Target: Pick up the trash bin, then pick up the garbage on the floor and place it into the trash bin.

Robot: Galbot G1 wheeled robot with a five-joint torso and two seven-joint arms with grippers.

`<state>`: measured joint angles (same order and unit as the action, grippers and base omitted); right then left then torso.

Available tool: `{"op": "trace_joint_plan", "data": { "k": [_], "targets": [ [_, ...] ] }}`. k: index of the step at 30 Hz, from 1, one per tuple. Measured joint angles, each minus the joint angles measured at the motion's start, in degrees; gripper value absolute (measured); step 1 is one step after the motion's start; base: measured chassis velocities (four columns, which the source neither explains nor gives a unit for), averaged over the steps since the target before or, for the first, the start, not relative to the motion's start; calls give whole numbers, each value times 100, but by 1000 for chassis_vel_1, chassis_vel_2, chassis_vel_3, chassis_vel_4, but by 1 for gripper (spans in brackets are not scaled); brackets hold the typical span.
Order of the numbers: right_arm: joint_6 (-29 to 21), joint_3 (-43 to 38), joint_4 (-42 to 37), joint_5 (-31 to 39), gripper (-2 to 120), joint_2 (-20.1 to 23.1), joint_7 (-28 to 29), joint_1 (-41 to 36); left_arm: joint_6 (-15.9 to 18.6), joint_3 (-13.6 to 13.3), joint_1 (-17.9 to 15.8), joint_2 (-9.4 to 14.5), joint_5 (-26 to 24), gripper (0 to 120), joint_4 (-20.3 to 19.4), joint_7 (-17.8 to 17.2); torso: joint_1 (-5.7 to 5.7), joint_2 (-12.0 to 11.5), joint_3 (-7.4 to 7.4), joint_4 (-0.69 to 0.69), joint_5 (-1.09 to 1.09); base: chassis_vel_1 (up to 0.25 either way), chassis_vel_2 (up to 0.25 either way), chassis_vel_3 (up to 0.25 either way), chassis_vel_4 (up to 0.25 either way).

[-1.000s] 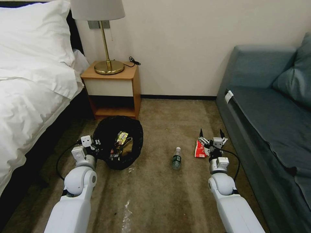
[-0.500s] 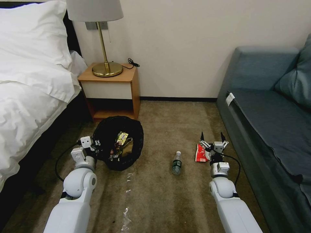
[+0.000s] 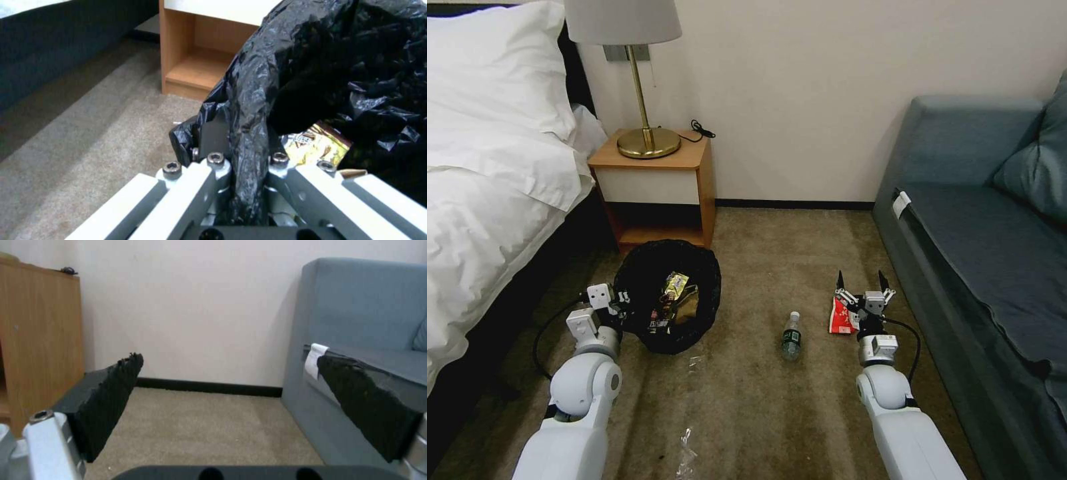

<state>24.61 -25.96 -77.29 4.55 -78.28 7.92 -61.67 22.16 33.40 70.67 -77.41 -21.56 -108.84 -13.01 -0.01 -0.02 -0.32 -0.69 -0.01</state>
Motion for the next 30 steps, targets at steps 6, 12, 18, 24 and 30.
{"op": "trace_joint_plan", "data": {
  "k": [6,12,18,24,30],
  "targets": [
    [5,-30,-12,-9,100,26,-26,-16,-1,12,26,3,6,3,-47,3,0,0,0,0,0,0,0,0,0],
    [32,-44,35,-19,100,29,-39,-17,-18,16,-3,-4,12,3,3,17,0,0,0,0,0,0,0,0,0],
    [293,135,447,-208,100,45,20,274,-35,8,-5,-22,27,3,23,21,0,0,0,-1,0,0,0,0,0],
    [253,399,727,-225,100,100,104,495,-57,9,66,-46,81,3,1,35,0,0,0,0,0,0,0,0,0],
    [-47,725,1391,-66,100,111,194,929,-90,10,181,-139,207,3,23,47,0,0,-1,0,0,0,0,0,0]
  ]
}}
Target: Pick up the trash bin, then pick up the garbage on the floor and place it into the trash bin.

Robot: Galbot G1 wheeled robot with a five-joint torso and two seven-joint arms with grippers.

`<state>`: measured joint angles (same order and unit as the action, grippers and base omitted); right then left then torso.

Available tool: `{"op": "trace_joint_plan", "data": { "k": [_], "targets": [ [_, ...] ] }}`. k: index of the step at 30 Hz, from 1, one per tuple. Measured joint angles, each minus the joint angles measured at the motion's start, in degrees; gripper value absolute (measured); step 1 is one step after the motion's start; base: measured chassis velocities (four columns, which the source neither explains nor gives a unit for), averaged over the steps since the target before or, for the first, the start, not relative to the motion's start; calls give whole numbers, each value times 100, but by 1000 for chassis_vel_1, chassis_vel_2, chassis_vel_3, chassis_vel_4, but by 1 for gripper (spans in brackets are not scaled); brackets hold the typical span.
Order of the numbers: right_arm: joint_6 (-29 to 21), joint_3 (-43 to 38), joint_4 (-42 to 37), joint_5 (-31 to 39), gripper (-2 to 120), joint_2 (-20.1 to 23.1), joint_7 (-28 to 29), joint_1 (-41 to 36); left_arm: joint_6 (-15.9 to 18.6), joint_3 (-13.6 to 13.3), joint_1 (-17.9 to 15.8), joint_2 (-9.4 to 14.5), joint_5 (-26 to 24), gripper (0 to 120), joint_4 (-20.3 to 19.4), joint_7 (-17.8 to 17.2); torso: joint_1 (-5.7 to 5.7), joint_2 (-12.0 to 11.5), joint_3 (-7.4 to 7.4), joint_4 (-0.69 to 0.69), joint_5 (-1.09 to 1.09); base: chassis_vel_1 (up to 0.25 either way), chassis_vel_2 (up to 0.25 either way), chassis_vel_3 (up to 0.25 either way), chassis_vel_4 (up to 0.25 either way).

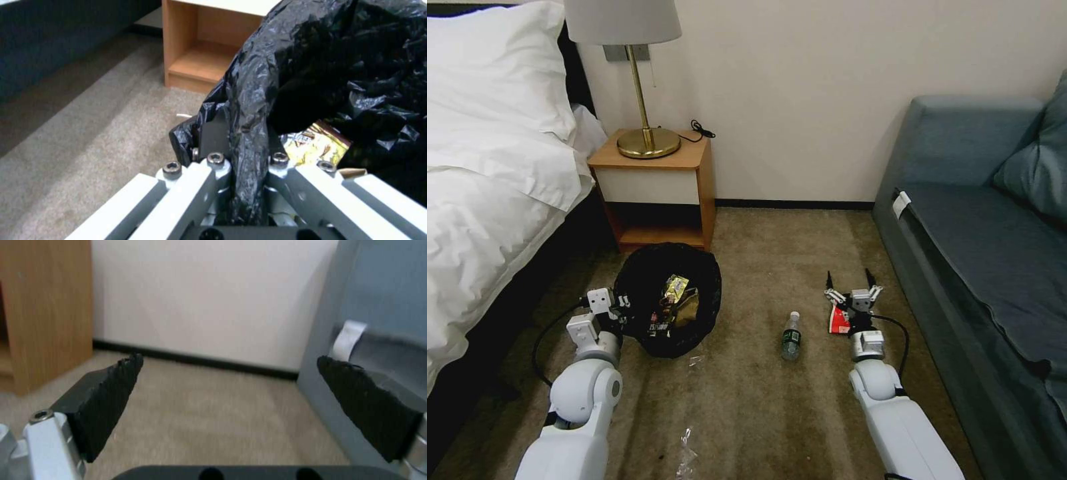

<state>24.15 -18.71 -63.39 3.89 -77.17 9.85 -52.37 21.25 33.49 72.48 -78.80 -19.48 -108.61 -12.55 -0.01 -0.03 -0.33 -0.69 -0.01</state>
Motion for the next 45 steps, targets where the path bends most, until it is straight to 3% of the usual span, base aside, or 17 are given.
{"op": "trace_joint_plan", "data": {
  "k": [7,17,19,25,45],
  "targets": [
    [-503,283,516,462,100,-44,-17,496,2,-9,128,-45,93,3,-29,-39,0,0,0,0,0,0,0,0,0],
    [-1330,370,967,914,100,-177,-230,1064,7,-156,156,82,146,3,98,-84,0,0,0,0,-1,0,0,0,0],
    [-1680,356,1336,904,100,-221,-282,1332,10,-302,157,24,268,3,175,-118,0,0,0,1,1,0,0,0,0],
    [-2011,256,1776,847,100,-222,-381,1488,10,-411,211,-128,427,3,201,-120,0,0,0,-1,0,0,0,0,0],
    [-2811,-100,3128,543,100,-471,-790,2109,0,-224,559,9,390,3,-273,-114,0,0,1,0,0,0,0,0,0]
  ]
}}
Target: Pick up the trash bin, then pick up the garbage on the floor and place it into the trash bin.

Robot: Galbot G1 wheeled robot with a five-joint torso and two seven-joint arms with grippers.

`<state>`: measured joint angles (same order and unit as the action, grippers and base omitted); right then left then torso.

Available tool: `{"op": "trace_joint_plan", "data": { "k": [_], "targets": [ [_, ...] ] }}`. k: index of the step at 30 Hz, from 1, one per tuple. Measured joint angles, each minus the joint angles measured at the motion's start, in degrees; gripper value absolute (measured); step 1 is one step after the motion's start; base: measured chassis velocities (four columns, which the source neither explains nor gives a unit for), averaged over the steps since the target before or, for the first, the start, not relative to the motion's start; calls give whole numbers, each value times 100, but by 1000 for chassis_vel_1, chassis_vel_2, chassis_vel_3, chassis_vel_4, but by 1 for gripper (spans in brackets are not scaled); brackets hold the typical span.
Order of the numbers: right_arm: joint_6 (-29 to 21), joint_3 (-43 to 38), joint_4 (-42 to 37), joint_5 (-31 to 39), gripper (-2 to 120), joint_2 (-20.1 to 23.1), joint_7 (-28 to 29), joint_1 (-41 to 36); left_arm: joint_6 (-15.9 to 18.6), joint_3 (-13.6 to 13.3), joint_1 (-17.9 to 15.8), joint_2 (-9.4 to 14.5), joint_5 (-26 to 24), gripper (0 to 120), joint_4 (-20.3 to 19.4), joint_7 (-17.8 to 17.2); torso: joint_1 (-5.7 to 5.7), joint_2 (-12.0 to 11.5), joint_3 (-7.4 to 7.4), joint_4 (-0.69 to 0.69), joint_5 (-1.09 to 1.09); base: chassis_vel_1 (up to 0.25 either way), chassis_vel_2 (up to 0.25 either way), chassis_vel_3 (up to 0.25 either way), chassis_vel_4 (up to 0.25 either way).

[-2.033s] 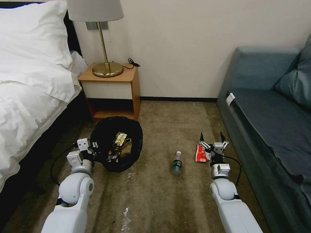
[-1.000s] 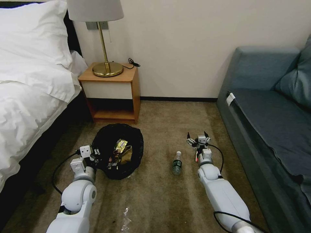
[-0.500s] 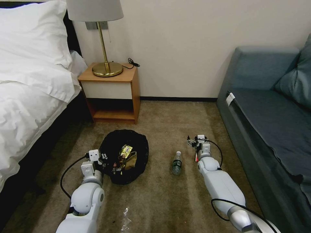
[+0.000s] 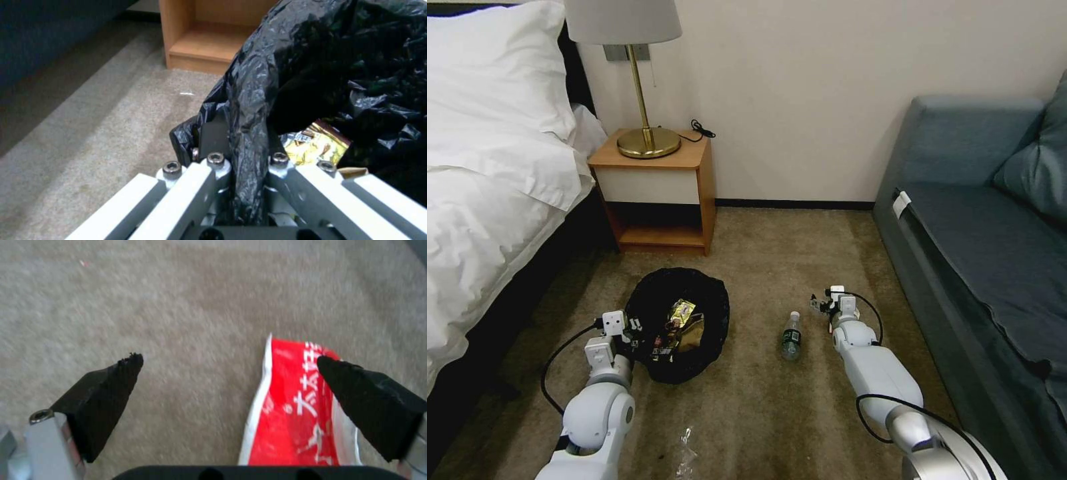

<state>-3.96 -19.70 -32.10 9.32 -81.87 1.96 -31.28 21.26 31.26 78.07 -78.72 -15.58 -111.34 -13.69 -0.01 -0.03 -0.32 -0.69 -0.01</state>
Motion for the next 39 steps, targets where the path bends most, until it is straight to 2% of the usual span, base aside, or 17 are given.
{"op": "trace_joint_plan", "data": {
  "k": [8,22,37,38,39],
  "targets": [
    [-139,-309,592,-358,100,-35,-179,272,0,95,254,24,12,3,-240,19,0,0,0,0,0,0,0,0,0],
    [-596,-654,812,-756,100,3,-434,425,-14,153,425,12,58,2,-447,15,0,0,0,0,-1,0,0,0,0],
    [-533,-890,936,-929,100,109,-595,290,-42,164,570,-1,111,2,-650,32,0,0,0,-1,0,0,0,0,0],
    [-508,-936,936,-958,95,110,-608,263,-43,164,572,7,111,2,-655,33,0,0,0,-1,0,0,0,0,0],
    [-508,-936,936,-958,95,110,-608,263,-43,164,572,7,111,2,-655,33,0,0,0,-1,0,0,0,0,0]
  ]
}}
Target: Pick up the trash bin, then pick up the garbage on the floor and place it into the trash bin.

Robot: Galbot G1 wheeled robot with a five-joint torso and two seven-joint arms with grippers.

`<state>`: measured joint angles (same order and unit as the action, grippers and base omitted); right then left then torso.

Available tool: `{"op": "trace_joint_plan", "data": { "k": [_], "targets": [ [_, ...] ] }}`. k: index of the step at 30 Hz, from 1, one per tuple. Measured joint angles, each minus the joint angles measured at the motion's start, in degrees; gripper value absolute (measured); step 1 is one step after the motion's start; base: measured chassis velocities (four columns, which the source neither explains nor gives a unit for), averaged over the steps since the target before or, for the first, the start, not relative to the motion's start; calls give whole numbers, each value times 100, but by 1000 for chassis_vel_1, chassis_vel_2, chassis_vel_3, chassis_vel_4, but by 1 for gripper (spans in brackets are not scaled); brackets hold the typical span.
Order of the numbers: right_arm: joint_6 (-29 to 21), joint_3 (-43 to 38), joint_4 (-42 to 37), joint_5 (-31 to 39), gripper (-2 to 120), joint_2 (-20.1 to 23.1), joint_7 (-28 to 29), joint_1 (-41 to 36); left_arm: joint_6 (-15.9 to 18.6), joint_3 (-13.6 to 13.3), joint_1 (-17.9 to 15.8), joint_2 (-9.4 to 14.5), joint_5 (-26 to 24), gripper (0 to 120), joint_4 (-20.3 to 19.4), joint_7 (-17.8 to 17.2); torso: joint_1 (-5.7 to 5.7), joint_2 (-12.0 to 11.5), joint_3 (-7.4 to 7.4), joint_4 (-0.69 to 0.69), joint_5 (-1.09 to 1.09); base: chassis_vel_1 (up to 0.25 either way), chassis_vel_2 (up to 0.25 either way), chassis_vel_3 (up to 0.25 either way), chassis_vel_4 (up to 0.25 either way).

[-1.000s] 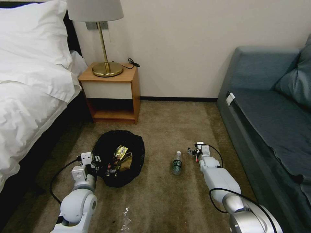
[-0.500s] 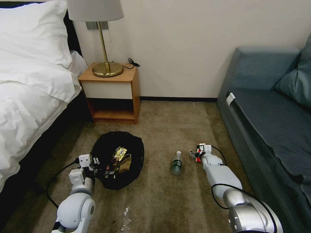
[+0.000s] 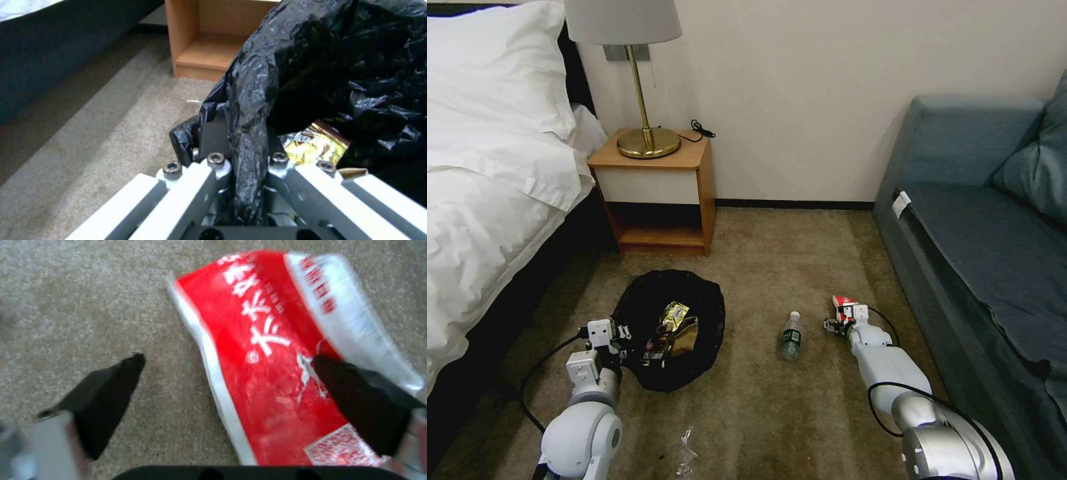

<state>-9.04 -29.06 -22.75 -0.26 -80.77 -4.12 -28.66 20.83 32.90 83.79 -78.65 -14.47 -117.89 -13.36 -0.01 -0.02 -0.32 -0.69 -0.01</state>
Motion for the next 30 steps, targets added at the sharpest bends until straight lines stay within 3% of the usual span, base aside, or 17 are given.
{"op": "trace_joint_plan", "data": {
  "k": [2,6,18,22,24,30],
  "targets": [
    [81,-56,-9,-80,82,-17,-17,-42,-8,-9,1,-6,1,2,-1,3,0,0,0,0,0,0,0,0,0],
    [101,-105,-17,-124,72,-41,-15,-47,-13,-11,1,-8,1,2,-4,9,0,0,0,0,-1,0,0,0,0],
    [186,-208,-16,-250,23,-80,-1,-76,-38,32,-63,50,-53,2,25,34,0,0,0,0,-1,0,0,0,0],
    [194,-218,-16,-274,14,-80,1,-76,-38,13,-87,46,-53,2,51,34,0,0,0,0,0,0,0,0,0],
    [206,-228,-18,-288,2,-78,3,-76,-39,-2,-109,41,-54,2,83,34,0,0,0,0,0,0,0,0,0],
    [232,-231,-32,-298,0,-69,4,-81,-49,-6,-138,39,-54,2,117,34,0,0,0,0,0,0,0,0,0]
  ]
}}
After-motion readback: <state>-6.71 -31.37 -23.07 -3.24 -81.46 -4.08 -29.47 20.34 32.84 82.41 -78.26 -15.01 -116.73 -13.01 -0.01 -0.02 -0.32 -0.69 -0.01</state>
